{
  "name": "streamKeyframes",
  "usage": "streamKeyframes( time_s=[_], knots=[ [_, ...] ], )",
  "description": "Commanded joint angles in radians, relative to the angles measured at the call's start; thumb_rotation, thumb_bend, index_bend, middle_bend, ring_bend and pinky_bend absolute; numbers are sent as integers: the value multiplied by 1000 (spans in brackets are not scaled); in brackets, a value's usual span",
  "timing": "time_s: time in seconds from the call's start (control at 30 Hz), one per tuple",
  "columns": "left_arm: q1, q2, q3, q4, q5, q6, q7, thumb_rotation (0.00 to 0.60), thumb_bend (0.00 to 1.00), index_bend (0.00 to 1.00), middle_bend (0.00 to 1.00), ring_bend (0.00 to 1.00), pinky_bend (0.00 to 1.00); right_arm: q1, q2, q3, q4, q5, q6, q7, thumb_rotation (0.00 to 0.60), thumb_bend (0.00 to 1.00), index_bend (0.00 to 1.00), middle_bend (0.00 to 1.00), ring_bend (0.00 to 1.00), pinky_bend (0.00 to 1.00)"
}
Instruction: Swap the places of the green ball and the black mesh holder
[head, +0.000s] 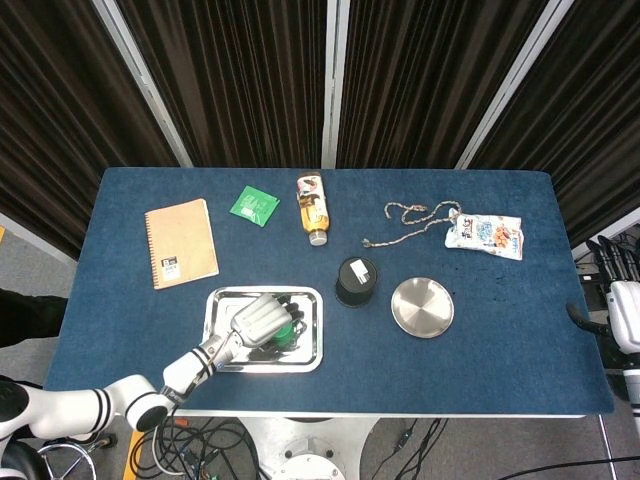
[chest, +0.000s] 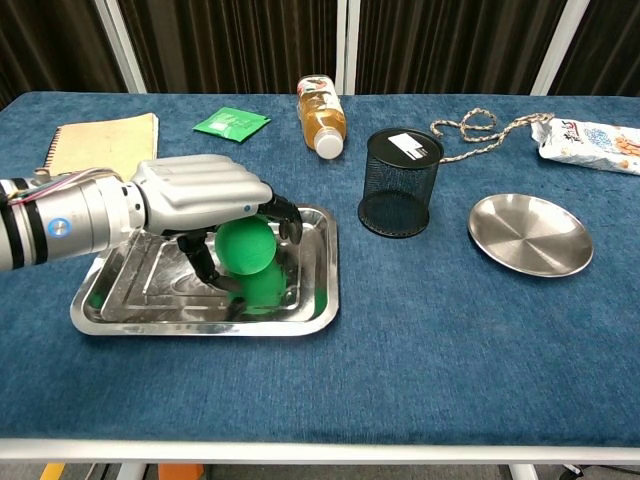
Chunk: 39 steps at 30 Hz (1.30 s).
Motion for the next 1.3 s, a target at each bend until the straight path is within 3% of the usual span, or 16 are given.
streamKeyframes(
  time_s=[0.03,0.5,0.77,0.97,1.13,1.3],
  knots=[
    [-1,-4,2,5,-3,0,-4,600,212,327,314,307,636,0,-3,1,3,-5,-3,4,600,207,0,0,0,21],
    [-1,24,3,-30,-6,36,-8,600,276,445,427,417,725,-1,-6,10,12,-11,-10,2,600,216,0,0,0,23],
    [-7,68,12,-207,74,96,66,600,282,452,428,418,725,-1,1,21,10,-9,-10,2,600,216,0,0,0,23],
    [-52,48,-22,-292,115,93,137,600,282,455,428,419,724,-6,12,25,18,-5,-14,24,600,216,0,0,0,23],
    [-123,-27,-68,-232,138,58,208,600,282,494,428,418,716,-14,27,29,38,-6,-11,55,600,216,0,0,0,23],
    [-185,-84,-104,-149,125,10,175,600,281,507,428,418,711,-27,37,34,66,5,-7,81,600,217,0,0,0,26]
  ],
)
